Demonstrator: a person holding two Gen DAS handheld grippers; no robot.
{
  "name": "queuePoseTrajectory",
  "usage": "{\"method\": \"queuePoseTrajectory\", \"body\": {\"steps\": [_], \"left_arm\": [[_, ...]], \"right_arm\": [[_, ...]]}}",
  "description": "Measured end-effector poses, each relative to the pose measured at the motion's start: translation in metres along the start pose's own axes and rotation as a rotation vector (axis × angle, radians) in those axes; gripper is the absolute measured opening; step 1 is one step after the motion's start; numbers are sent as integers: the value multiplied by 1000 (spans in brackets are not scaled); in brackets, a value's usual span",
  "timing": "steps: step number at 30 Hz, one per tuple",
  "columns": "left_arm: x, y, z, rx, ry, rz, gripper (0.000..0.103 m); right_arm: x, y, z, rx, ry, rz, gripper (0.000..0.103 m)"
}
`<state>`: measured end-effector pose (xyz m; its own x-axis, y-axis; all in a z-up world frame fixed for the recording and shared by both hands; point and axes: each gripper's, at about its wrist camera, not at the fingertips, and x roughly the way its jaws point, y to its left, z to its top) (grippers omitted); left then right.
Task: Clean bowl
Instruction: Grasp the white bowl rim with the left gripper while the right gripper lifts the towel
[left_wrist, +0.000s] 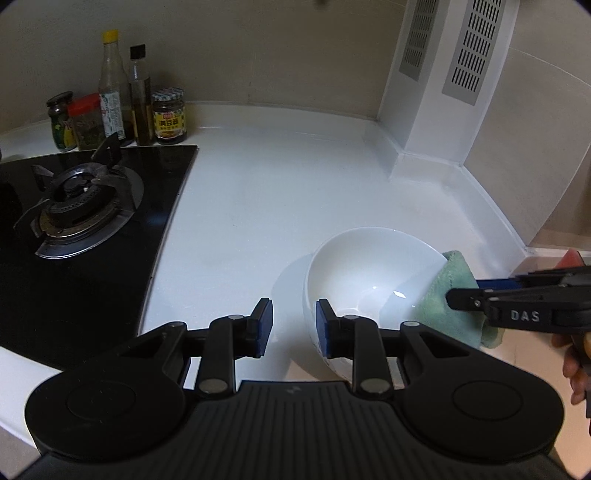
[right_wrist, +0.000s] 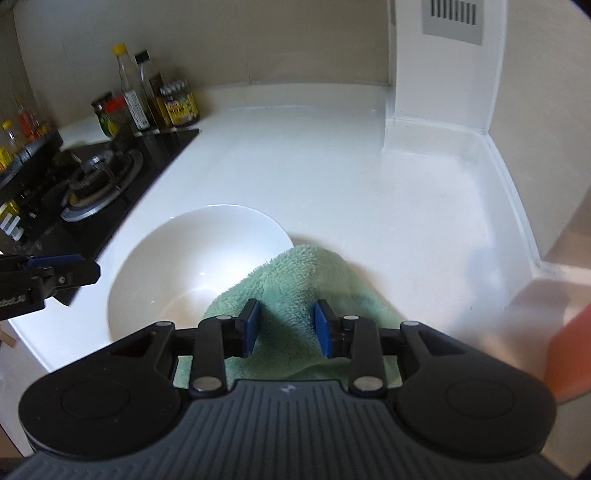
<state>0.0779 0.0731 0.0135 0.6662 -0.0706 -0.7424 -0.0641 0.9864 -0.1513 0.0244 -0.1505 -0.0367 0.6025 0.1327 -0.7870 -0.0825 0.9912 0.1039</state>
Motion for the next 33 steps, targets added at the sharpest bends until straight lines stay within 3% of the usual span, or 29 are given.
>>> {"method": "queuePoseTrajectory", "body": {"steps": [8, 13, 16, 18, 24, 29, 33], "left_arm": [[19, 8, 7, 28, 40, -62, 32], [27, 10, 16, 104, 78, -102, 30], [34, 11, 21, 156, 100, -135, 24], [38, 10, 23, 177, 108, -165, 11], [49, 5, 37, 345, 149, -233, 9], [57, -1, 46, 482, 178, -286, 12], [59, -10, 50, 608, 187, -307, 15]], "right_arm": [[22, 4, 11, 23, 84, -8, 29], [26, 12, 10, -8, 153, -36, 29], [23, 12, 6, 25, 179, -29, 29], [23, 12, 1, 19, 183, -19, 29], [26, -4, 1, 60, 219, 67, 28], [36, -4, 18, -104, 314, 133, 27], [48, 2, 39, -316, 366, 143, 27]]}}
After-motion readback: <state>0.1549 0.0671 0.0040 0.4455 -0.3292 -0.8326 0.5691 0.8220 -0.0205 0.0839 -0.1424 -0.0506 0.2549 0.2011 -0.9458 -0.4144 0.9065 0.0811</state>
